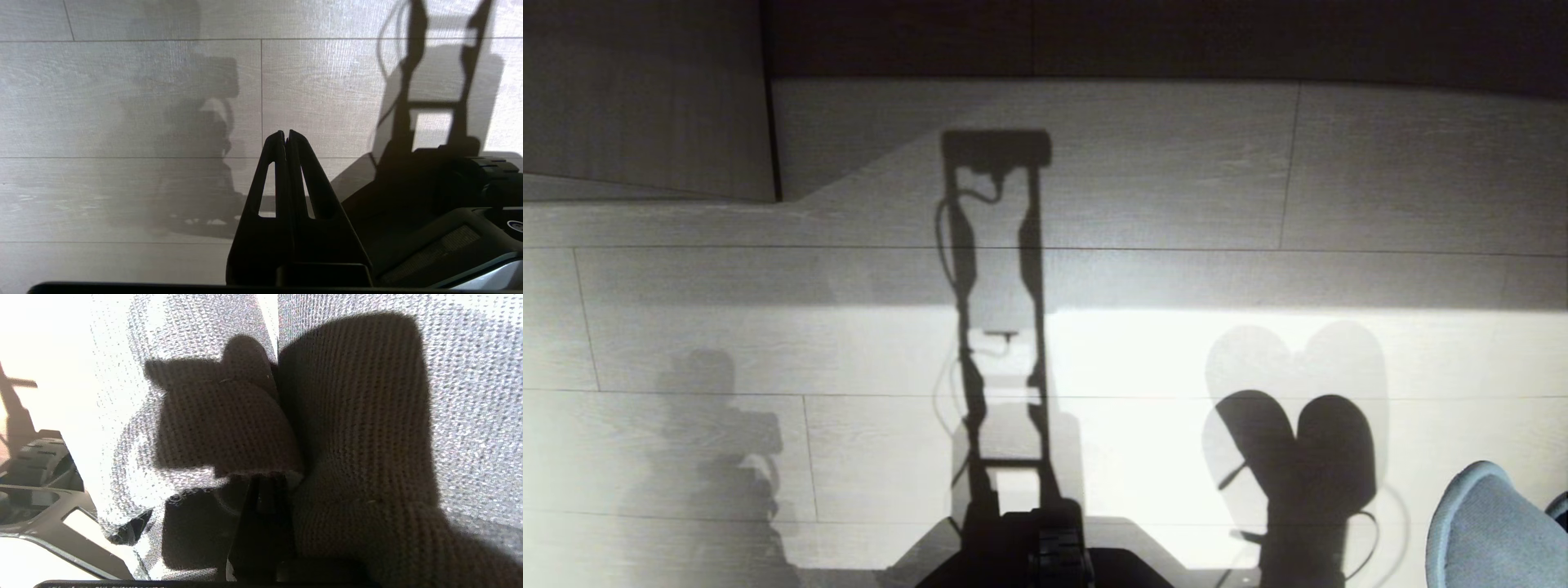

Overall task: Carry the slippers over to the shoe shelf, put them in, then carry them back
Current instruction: Place the slippers into the shoe cabinet

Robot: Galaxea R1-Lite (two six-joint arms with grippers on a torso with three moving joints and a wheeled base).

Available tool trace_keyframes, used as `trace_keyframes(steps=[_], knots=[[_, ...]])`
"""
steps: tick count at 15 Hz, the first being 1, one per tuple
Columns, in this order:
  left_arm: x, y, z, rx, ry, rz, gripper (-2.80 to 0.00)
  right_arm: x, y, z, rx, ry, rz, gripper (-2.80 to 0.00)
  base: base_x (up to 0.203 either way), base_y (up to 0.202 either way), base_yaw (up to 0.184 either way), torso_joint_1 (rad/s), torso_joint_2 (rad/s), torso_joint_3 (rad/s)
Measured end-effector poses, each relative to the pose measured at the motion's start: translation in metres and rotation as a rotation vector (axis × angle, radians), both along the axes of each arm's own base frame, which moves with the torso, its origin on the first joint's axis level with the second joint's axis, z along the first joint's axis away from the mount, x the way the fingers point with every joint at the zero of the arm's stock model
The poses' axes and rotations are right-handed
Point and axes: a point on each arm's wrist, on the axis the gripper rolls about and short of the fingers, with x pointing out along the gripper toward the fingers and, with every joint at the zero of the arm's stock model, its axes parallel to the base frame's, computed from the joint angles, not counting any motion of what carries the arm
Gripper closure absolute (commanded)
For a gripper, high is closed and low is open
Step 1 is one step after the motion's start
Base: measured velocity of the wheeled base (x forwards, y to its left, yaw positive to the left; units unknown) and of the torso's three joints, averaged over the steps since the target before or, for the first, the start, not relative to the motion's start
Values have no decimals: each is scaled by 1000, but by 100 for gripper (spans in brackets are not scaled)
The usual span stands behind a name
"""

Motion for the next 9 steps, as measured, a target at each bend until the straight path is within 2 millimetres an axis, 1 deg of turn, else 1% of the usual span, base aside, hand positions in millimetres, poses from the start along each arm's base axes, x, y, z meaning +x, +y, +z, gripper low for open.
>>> trace_keyframes(steps=[9], knots=[[0,0,0,-1,-1,0,0,0,0,0,-1,1,0,0,0,0,0,2,2,198]])
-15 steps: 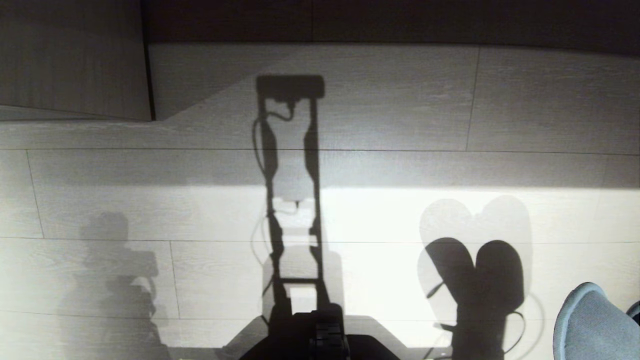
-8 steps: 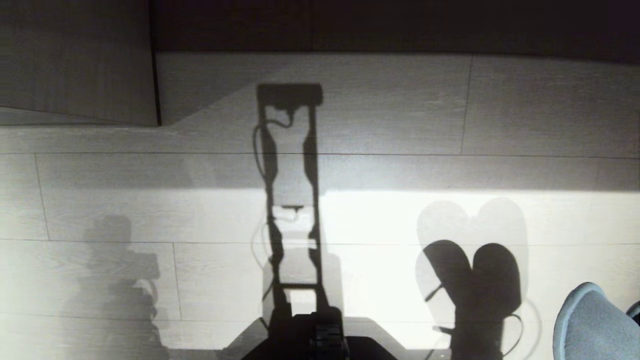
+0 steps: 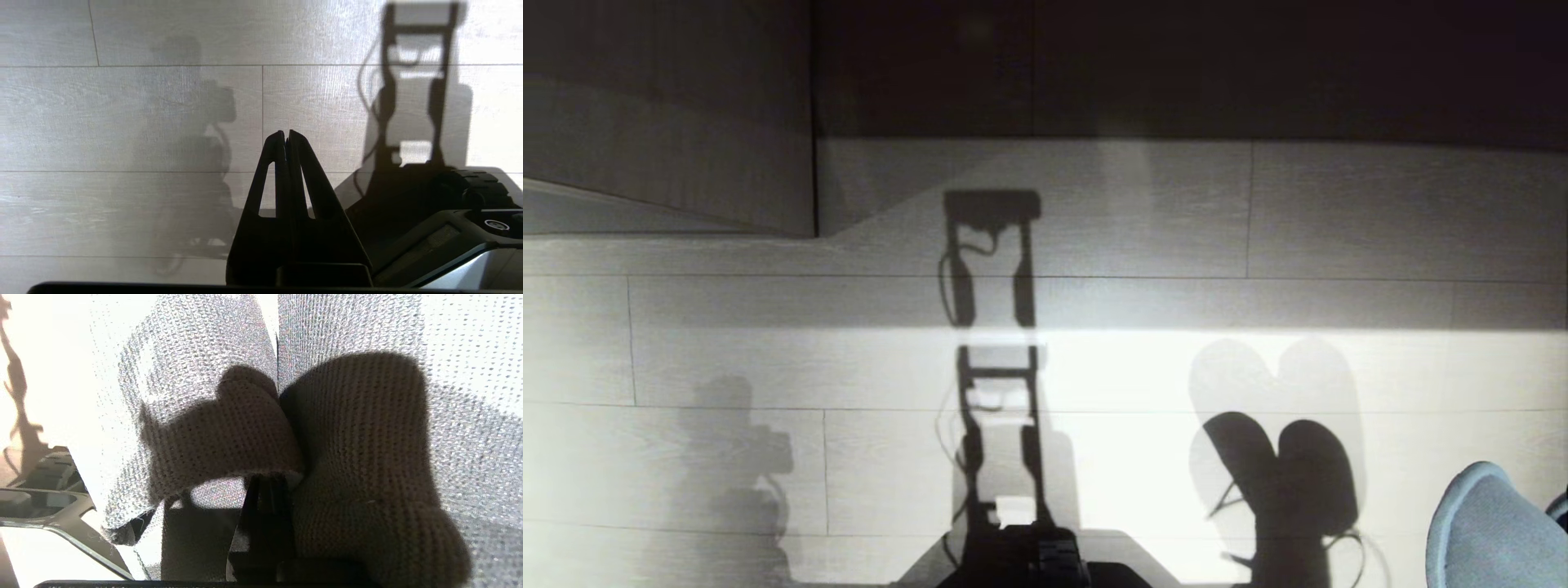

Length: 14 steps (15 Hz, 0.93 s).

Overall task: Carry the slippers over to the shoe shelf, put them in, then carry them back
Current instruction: Place the slippers into the shoe cabinet

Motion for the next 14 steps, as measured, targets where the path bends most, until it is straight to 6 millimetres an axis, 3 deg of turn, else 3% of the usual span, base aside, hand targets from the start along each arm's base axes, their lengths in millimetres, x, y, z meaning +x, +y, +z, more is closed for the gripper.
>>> trace_keyframes(steps=[14], knots=[[0,0,0,2,1,0,0,0,0,0,0,0,1,0,0,0,0,2,3,204]])
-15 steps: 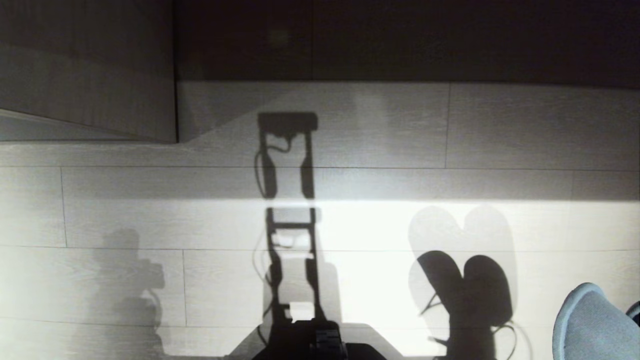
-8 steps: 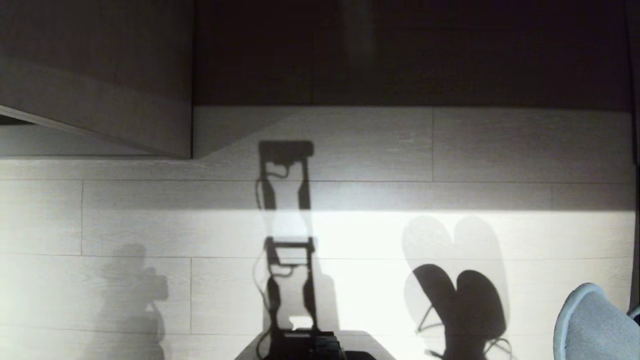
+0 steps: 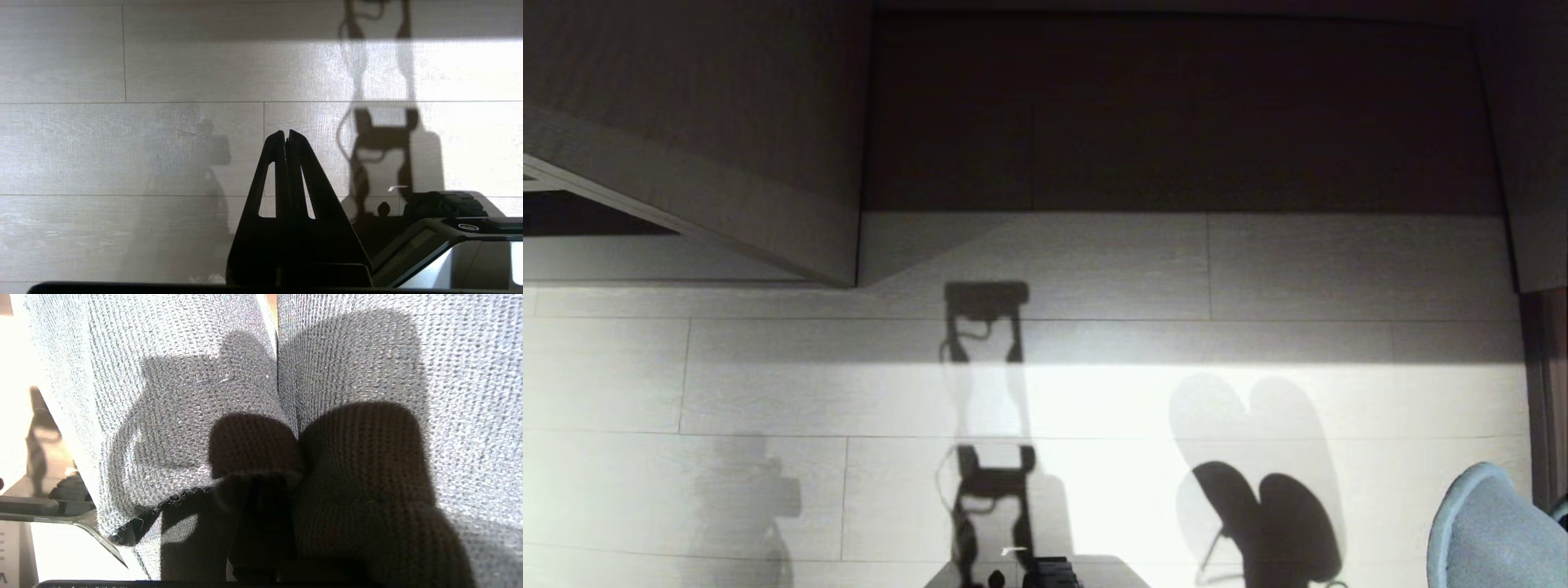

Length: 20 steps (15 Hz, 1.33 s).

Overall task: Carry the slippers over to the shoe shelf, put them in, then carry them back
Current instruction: Place the slippers into the shoe cabinet

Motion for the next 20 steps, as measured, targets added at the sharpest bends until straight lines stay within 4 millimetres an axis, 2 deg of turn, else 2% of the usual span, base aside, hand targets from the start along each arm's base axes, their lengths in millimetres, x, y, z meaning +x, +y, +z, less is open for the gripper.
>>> trace_keyframes(steps=[20], knots=[[0,0,0,-2,-2,0,0,0,0,0,0,1,0,0,0,0,0,1,3,203]])
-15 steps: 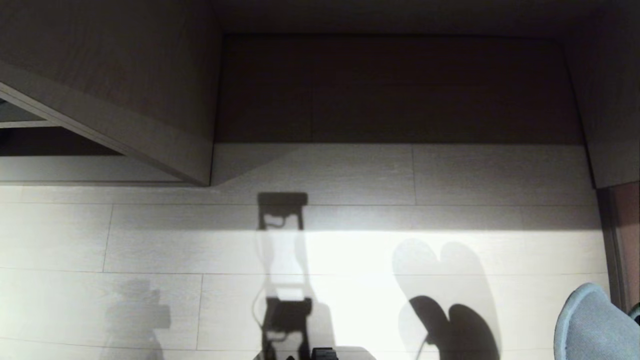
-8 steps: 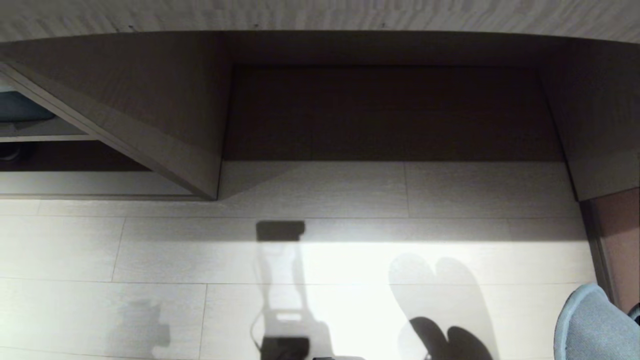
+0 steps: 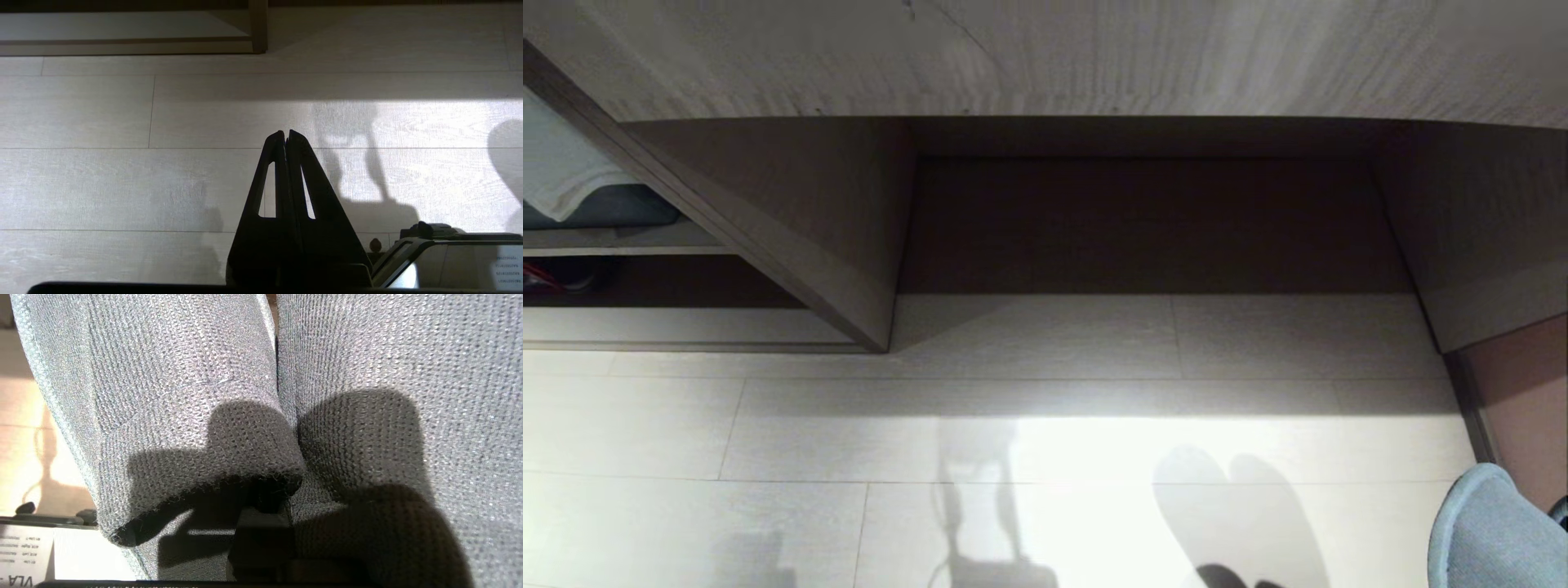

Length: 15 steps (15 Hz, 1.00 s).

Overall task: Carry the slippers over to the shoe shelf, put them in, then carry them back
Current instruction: Place the slippers into the shoe cabinet

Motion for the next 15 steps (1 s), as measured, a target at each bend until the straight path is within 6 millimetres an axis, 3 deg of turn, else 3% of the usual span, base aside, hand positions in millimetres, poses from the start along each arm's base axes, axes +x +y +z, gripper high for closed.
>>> trace_keyframes(steps=[15], knots=[[0,0,0,0,0,0,0,0,0,0,0,0,0,0,0,0,0,2,1,201]])
